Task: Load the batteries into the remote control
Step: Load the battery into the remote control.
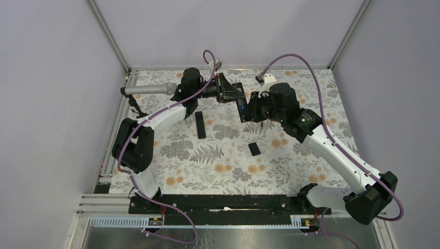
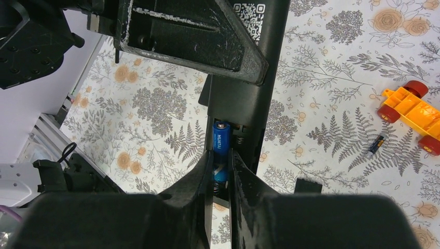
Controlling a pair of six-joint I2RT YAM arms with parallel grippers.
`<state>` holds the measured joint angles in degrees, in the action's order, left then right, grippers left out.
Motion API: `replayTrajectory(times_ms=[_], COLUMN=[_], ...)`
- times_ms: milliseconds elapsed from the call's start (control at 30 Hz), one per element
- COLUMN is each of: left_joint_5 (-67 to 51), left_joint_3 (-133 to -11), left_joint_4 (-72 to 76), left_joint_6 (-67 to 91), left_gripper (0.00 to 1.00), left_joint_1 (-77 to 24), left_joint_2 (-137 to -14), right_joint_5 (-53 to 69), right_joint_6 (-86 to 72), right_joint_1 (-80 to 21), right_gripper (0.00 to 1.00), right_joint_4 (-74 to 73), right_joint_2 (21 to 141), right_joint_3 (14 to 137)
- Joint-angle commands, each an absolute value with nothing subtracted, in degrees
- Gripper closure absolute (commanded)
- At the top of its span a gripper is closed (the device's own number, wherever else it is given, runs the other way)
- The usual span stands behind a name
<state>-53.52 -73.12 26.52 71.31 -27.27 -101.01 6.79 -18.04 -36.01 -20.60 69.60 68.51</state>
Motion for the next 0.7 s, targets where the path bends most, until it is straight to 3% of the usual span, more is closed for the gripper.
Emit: replayTrajectory(times_ms=[0, 533, 667], left_joint_5=[-53.8, -48.4, -48.4], left_joint_3=[-73.1, -70.2, -69.9], left_joint_4=[34.6, 41.0, 41.4], left_joint_6=[73.6, 74.4, 74.9], left_gripper=[1.0, 1.0, 1.0], left_joint_1=[-27.5, -27.5, -27.5], left_joint_2=[-99.2, -96.9, -96.6], right_joint_5=[8.4, 9.6, 8.9], right_joint_6=[-18.2, -18.1, -18.1], right_joint_1=[-36.6, -36.6, -36.6], right_gripper=[0.82, 0.8, 0.73], right_joint_4=[-21.2, -29.3, -29.2], right_joint_2=[69.9, 72.6, 73.3], right_joint_3=[70.2, 75.9, 76.0])
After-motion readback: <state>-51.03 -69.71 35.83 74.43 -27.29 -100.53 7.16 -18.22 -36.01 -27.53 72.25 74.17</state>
